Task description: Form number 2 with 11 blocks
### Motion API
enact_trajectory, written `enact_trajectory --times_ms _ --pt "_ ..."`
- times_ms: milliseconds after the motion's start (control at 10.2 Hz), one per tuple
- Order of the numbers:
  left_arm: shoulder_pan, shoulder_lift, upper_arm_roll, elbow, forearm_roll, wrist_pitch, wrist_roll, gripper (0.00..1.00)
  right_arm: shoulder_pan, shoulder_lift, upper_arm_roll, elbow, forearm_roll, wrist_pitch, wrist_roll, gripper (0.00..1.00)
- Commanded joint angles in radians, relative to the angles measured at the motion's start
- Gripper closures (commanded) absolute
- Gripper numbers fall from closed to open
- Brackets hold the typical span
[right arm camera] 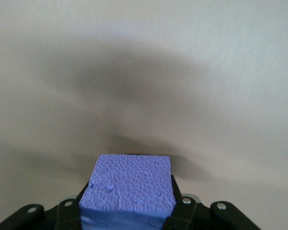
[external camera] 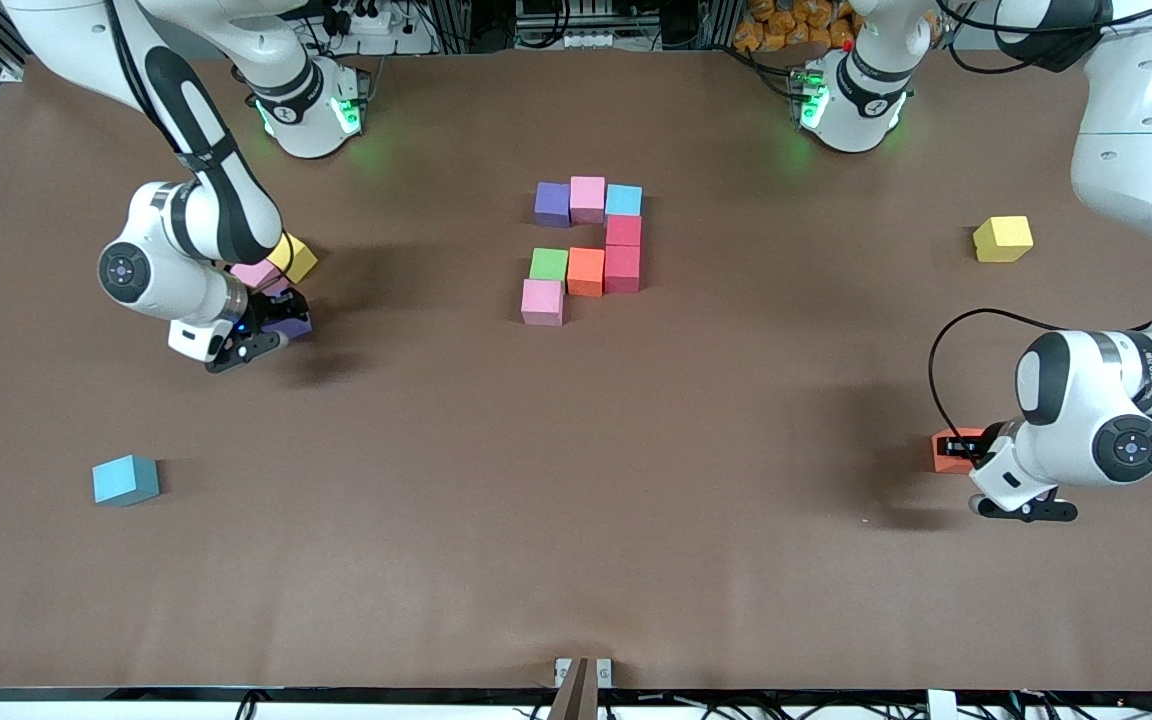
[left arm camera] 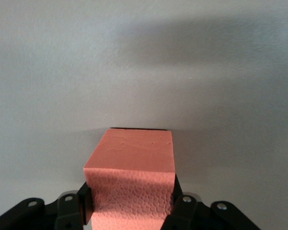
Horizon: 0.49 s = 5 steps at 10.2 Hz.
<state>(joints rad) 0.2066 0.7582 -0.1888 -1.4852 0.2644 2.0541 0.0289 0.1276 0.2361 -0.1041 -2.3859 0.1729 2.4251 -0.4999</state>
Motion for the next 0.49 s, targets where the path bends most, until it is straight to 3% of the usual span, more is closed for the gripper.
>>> enact_trajectory --times_ms 0,390 --pt "-0.073 -0.065 -0.007 0.000 0.024 -0.018 0.062 1.00 0.027 0.011 0.011 0.082 -0.006 -0.009 0.038 0.72" --pt "-0.177 -0.106 -0.052 0.002 -0.131 -0.068 -0.053 1.00 0.099 0.071 0.011 0.209 -0.006 -0.011 0.072 0.70"
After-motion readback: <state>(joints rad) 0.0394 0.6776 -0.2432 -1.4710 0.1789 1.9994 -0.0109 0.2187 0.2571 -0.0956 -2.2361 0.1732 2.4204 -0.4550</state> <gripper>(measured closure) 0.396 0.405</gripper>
